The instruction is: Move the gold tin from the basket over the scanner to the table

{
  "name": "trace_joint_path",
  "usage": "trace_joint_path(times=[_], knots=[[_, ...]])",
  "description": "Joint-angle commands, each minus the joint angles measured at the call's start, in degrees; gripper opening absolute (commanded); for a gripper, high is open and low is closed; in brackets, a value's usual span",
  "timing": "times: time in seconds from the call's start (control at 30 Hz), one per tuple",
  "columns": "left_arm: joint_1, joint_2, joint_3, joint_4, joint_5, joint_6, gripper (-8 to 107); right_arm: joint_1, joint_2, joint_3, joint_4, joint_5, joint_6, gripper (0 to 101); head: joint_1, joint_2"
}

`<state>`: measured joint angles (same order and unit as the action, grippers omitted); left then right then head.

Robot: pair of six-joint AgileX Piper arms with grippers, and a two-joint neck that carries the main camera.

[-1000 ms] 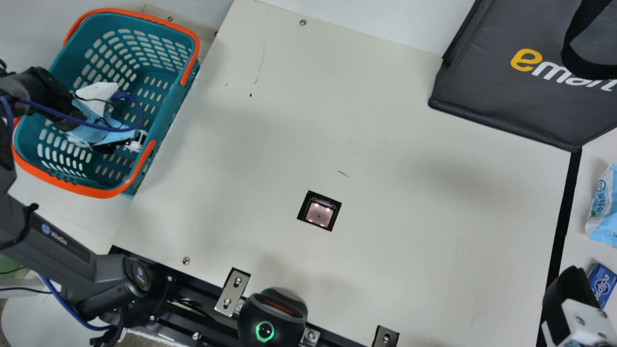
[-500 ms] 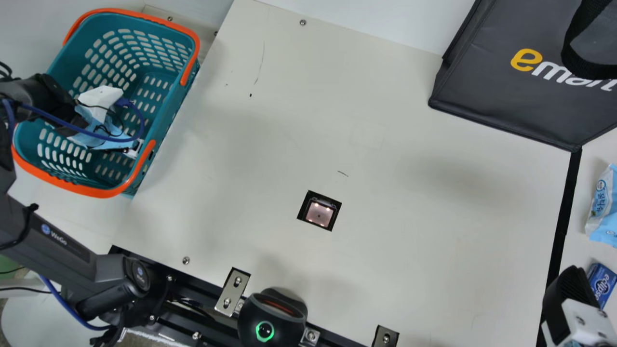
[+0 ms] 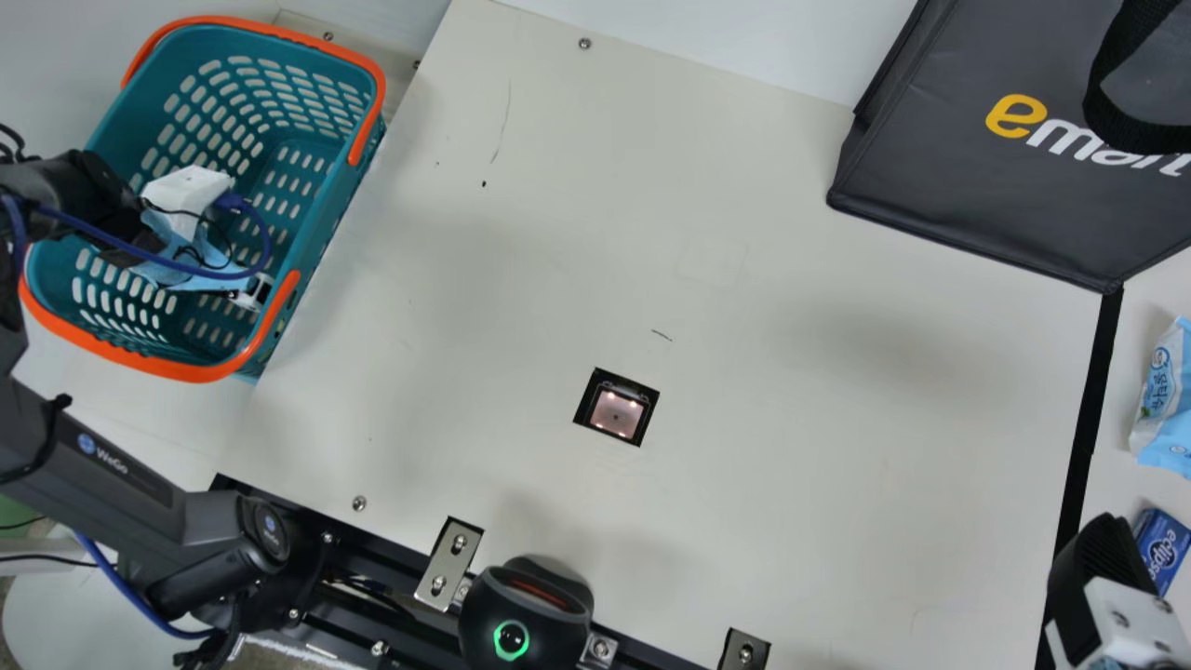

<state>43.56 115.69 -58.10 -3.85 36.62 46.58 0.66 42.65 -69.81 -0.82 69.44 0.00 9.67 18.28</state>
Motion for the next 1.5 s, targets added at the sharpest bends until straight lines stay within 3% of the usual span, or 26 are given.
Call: trace_joint_path(times=[0.0, 0.23, 0.67, 1.0, 1.47], knots=[[0.1, -0.2, 0.4, 1.1, -1.5, -0.7, 90, 0.0, 0.0, 0.0, 0.0, 0.0, 0.0, 95, -1.7, 0.1], [0.6, -1.4, 0.9, 0.3, -2.2, -0.1, 90, 0.0, 0.0, 0.0, 0.0, 0.0, 0.0, 95, -1.7, 0.1], [1.5, -3.8, -1.4, -10.7, 8.2, 6.7, 90, 0.0, 0.0, 0.0, 0.0, 0.0, 0.0, 95, -1.7, 0.1], [0.4, -1.2, -2.9, -12.7, 11.1, 4.5, 90, 0.0, 0.0, 0.0, 0.0, 0.0, 0.0, 95, -1.7, 0.1], [-2.8, 4.0, -6.7, -12.3, 10.4, -4.6, 90, 0.0, 0.0, 0.0, 0.0, 0.0, 0.0, 95, -1.7, 0.1]])
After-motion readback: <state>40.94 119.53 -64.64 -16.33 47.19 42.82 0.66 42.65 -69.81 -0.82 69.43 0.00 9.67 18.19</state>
